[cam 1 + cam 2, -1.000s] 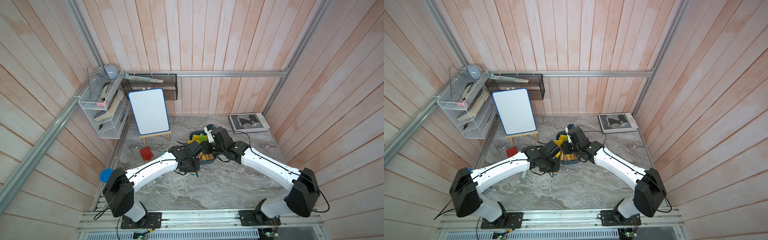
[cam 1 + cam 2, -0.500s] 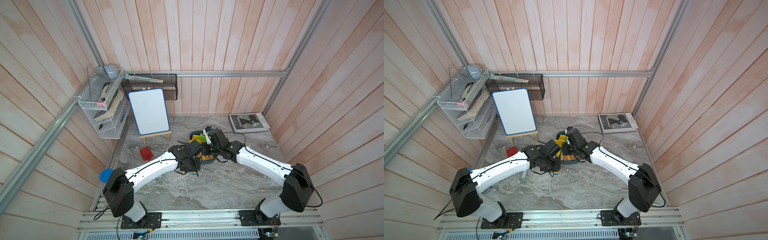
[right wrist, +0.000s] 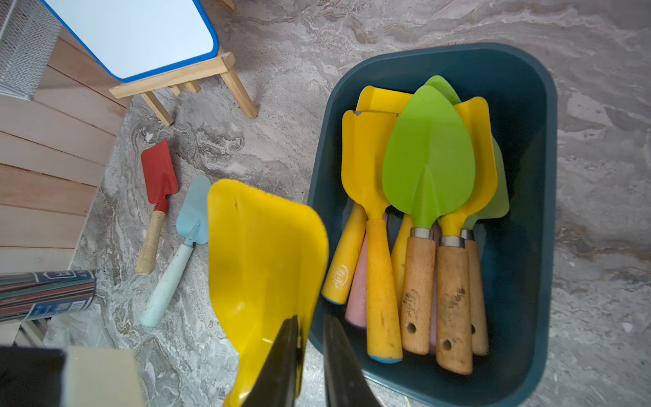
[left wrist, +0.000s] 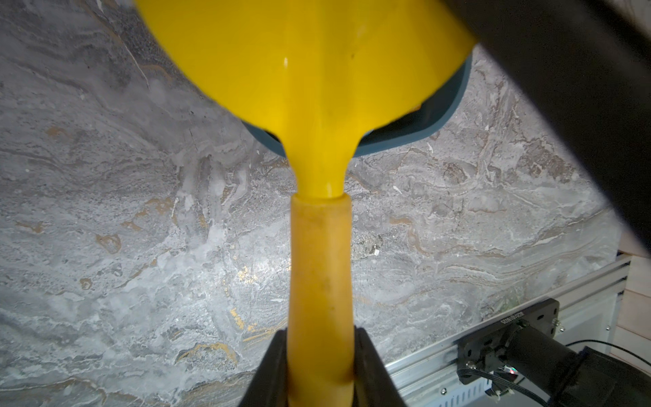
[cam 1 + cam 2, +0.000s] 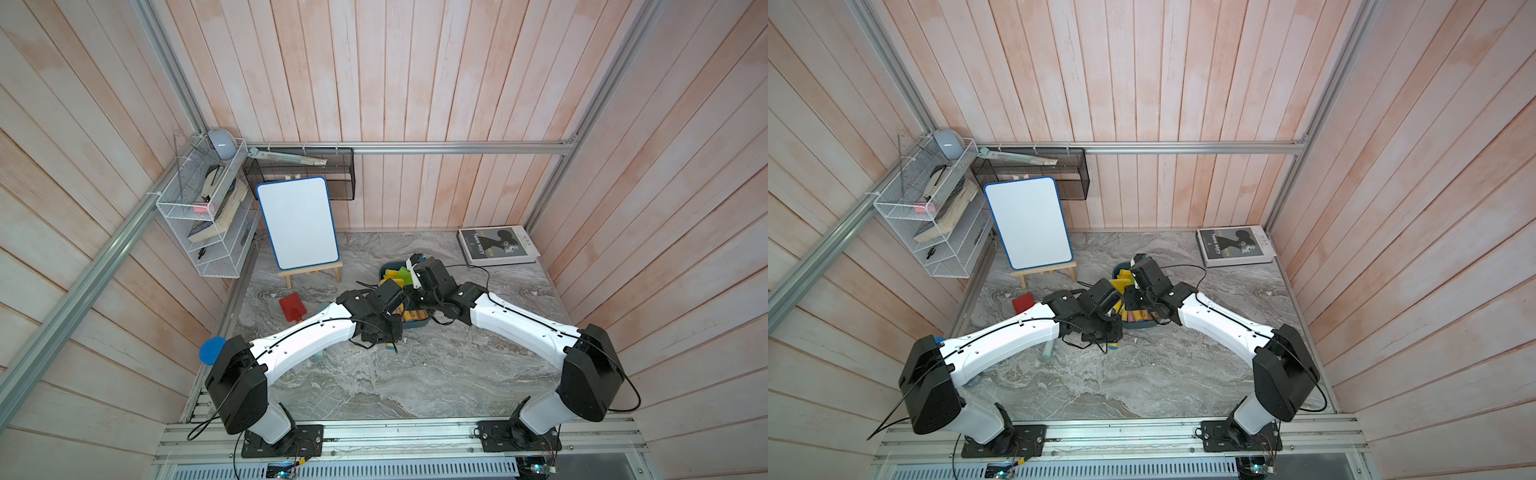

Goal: Put the shovel into the storage box
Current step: Place the shovel in the storage box.

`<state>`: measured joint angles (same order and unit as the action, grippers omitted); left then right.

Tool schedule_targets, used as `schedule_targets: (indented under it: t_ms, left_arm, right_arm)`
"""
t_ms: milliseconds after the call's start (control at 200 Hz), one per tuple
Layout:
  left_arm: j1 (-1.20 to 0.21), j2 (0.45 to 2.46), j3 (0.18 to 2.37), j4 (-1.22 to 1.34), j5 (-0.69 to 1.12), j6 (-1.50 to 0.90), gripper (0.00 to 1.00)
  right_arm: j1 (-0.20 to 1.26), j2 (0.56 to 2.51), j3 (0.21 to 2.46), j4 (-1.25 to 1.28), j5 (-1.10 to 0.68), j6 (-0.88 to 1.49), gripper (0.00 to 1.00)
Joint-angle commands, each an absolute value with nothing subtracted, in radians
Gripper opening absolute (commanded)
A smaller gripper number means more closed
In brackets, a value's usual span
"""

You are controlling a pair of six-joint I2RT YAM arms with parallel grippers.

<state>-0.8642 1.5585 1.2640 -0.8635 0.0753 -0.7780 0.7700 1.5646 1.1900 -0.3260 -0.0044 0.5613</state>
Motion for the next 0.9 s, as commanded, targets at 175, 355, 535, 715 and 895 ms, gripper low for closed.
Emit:
schedule_targets:
  t_ms: [175,355,535,715,895]
  left_arm:
    - [-0.860,1.545,1.274,-0.816,0.089,-0.767,0.08]
    - [-0.860,1.543,1.270,-0.791,0.099,-0.763,0.20]
    - [-0.860,1.525,1.253,-0.753,0.104,-0.750,0.59]
    - [-0.860,1.499,1.246,-0.736,0.078,-0.728,0.70]
    - [-0.861,1.449,1.220,-0.704,0.042,-0.712,0.72]
  right_arm:
    - [0.765,1.574,1.174,-0.307,0.012,0.570,0.05]
    - [0.761,1.566,1.167,-0.308,0.020,0.566,0.00]
    - [0.733,1.556,1.163,-0.294,0.003,0.554,0.00]
    - [0.676,1.542,1.153,-0.267,-0.055,0.520,0.00]
    - [0.609,1.556,1.169,-0.239,-0.170,0.444,0.00]
